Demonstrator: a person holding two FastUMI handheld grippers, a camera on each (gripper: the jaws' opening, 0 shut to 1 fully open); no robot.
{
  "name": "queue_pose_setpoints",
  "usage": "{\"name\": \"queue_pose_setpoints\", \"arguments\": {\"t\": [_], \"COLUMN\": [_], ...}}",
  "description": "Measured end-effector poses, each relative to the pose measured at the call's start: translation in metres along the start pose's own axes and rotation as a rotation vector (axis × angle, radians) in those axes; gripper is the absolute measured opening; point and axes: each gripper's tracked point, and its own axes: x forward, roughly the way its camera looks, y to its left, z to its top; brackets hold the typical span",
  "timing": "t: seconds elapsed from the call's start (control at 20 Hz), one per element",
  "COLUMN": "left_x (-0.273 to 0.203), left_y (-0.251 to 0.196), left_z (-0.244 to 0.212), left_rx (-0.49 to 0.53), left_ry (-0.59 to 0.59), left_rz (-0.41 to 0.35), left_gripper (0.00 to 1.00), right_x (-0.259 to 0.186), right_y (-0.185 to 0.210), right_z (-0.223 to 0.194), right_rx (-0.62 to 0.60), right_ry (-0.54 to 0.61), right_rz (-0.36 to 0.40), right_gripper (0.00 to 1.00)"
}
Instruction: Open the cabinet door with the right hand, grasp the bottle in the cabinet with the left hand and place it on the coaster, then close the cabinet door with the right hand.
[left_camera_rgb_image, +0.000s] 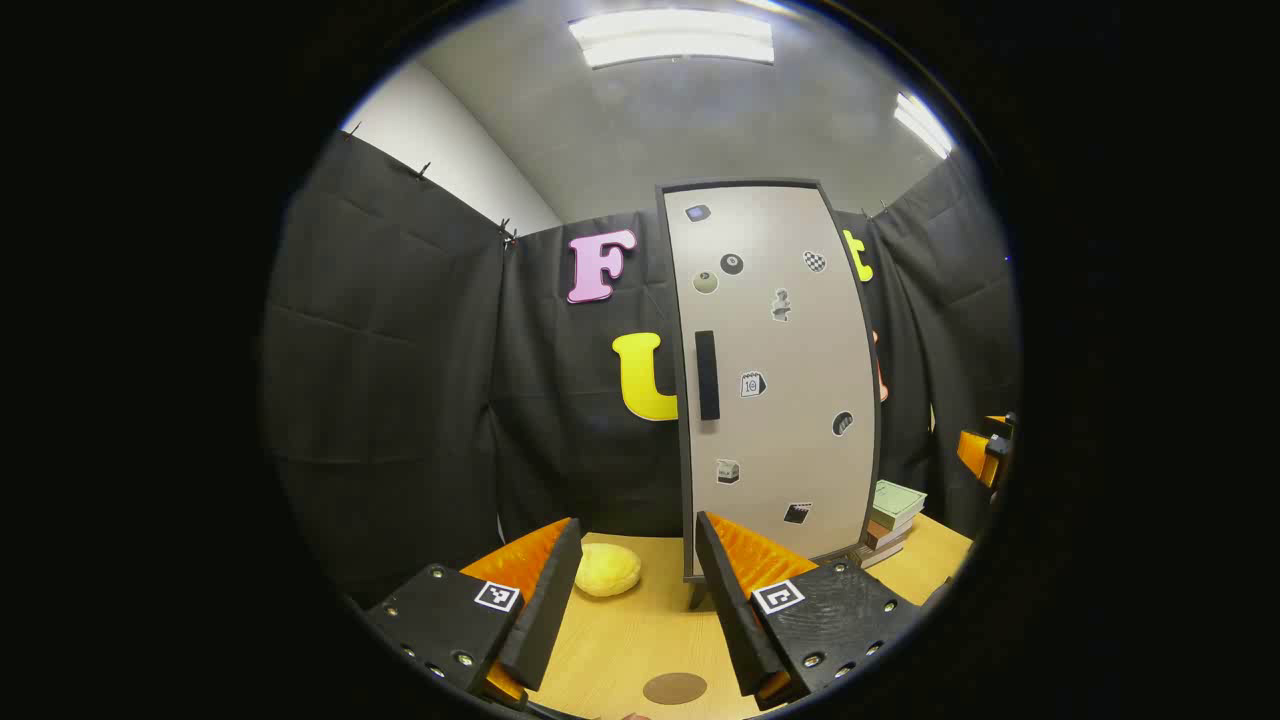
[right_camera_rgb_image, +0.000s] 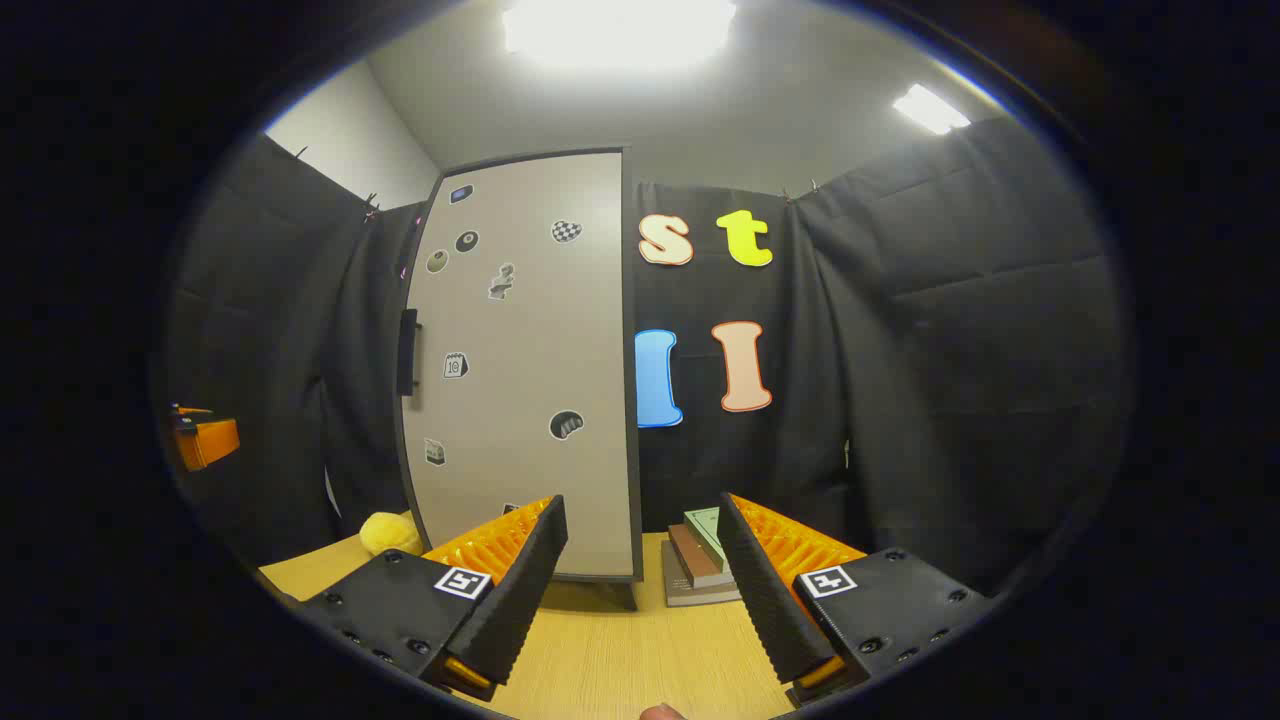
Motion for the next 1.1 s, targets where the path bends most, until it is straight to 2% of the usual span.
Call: {"name": "queue_pose_setpoints", "arguments": {"t": [0.45,0.5,0.55,1.0,1.05,1.1], "left_x": [0.001,0.001,0.001,0.005,0.005,0.007], "left_y": [0.009,0.01,0.01,0.01,0.01,0.012], "left_z": [0.007,0.007,0.006,0.005,0.005,0.006], "left_rx": [0.003,0.002,-0.002,-0.01,-0.01,-0.008], "left_ry": [-0.031,-0.034,-0.034,-0.038,-0.039,-0.041], "left_rz": [0.013,0.012,0.009,-0.001,-0.002,-0.001], "left_gripper": [0.66,0.66,0.66,0.66,0.66,0.66], "right_x": [-0.001,-0.002,-0.002,-0.006,-0.005,-0.004], "right_y": [0.003,0.003,0.004,0.006,0.008,0.01], "right_z": [0.005,0.005,0.005,0.008,0.01,0.011], "right_rx": [-0.016,-0.013,-0.009,-0.006,-0.003,0.001], "right_ry": [-0.011,-0.008,-0.006,-0.001,0.0,0.0], "right_rz": [-0.005,-0.008,-0.01,-0.015,-0.013,-0.009], "right_gripper": [0.96,0.92,0.96,0.96,0.92,0.96]}}
